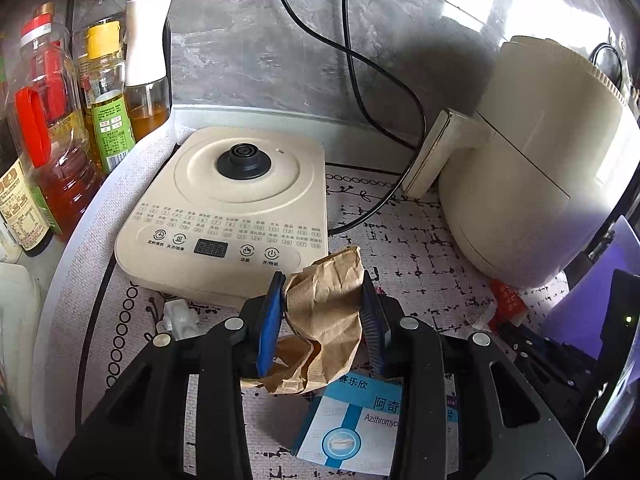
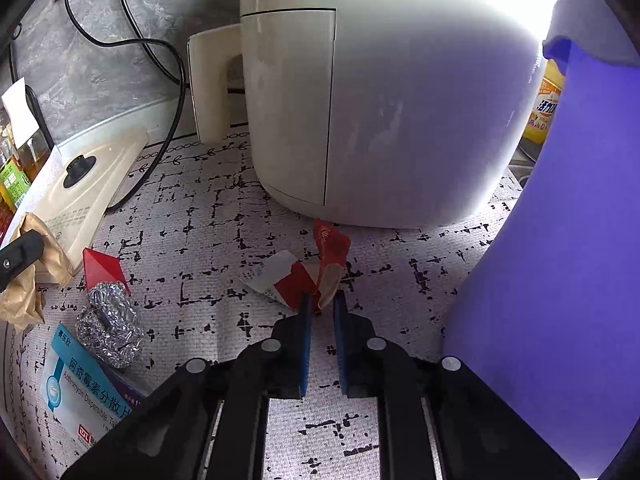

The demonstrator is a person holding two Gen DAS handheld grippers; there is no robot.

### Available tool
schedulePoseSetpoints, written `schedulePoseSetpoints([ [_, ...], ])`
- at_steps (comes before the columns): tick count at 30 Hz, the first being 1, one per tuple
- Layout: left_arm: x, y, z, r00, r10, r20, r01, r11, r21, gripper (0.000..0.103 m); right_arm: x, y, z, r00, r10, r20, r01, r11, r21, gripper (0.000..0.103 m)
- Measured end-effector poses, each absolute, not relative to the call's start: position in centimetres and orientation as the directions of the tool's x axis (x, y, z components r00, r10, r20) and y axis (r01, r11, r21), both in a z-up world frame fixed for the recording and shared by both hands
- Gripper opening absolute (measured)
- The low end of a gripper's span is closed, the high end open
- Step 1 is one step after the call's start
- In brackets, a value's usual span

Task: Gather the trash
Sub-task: 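Grasp the brown paper bag with the left tool while the right tool grasps the red-white wrapper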

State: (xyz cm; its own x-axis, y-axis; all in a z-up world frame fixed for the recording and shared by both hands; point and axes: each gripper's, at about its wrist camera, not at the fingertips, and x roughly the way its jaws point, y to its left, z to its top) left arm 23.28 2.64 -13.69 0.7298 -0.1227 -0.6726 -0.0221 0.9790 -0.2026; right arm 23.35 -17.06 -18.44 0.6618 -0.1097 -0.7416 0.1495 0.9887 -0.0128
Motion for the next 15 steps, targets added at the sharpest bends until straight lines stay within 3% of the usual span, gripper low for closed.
schedulePoseSetpoints([
  [15,21.2,3.2,-10.8,0.770,-0.077,-0.634,-0.067,0.977,-0.200,0.036,19.2,-13.7,-12.6,0.776,0.066,-0.627,-0.025,0.997,0.074,0.004],
])
